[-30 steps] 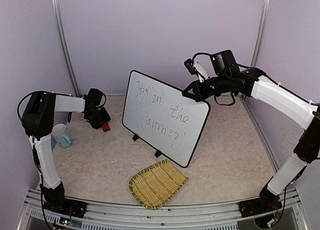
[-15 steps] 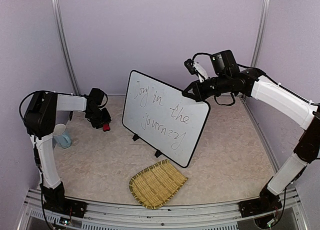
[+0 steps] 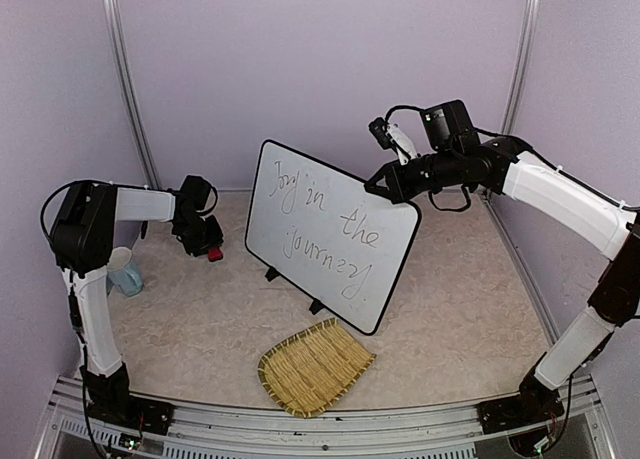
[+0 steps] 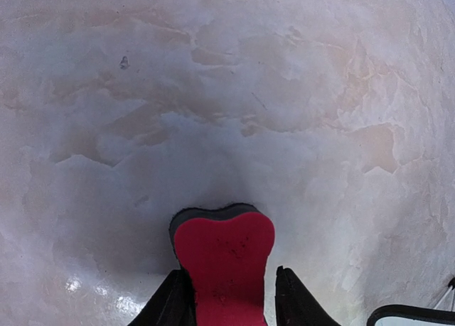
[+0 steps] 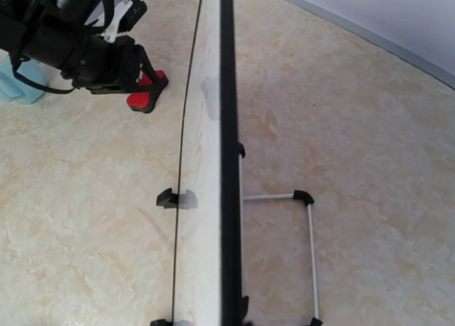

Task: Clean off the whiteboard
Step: Pick up the whiteboard eraser from the center of the board.

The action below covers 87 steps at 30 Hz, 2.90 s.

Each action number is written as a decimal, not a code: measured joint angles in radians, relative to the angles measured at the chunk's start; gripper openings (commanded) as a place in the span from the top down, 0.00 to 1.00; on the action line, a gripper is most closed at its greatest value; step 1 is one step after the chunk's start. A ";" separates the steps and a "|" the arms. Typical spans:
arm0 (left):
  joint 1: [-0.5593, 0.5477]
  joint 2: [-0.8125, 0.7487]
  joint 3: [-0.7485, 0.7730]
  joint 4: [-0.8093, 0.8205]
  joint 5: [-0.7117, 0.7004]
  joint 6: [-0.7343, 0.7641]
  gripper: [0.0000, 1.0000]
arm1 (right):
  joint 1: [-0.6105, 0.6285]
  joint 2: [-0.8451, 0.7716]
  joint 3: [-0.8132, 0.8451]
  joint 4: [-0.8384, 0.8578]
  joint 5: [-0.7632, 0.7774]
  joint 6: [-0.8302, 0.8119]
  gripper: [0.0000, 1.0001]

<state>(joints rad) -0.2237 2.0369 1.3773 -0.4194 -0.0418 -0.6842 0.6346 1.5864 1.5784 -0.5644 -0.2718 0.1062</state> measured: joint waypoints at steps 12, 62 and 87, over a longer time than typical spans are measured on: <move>0.000 0.000 0.000 -0.017 0.000 0.017 0.62 | 0.000 -0.001 -0.002 0.002 0.001 0.000 1.00; -0.056 0.050 0.136 -0.200 -0.072 0.158 0.59 | 0.000 -0.007 -0.007 0.001 0.004 0.007 1.00; -0.073 0.034 0.119 -0.199 -0.097 0.137 0.58 | 0.000 -0.007 -0.007 0.001 0.004 0.007 1.00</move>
<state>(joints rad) -0.2966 2.0712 1.4960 -0.6186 -0.1390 -0.5472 0.6350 1.5791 1.5715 -0.5632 -0.2676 0.1131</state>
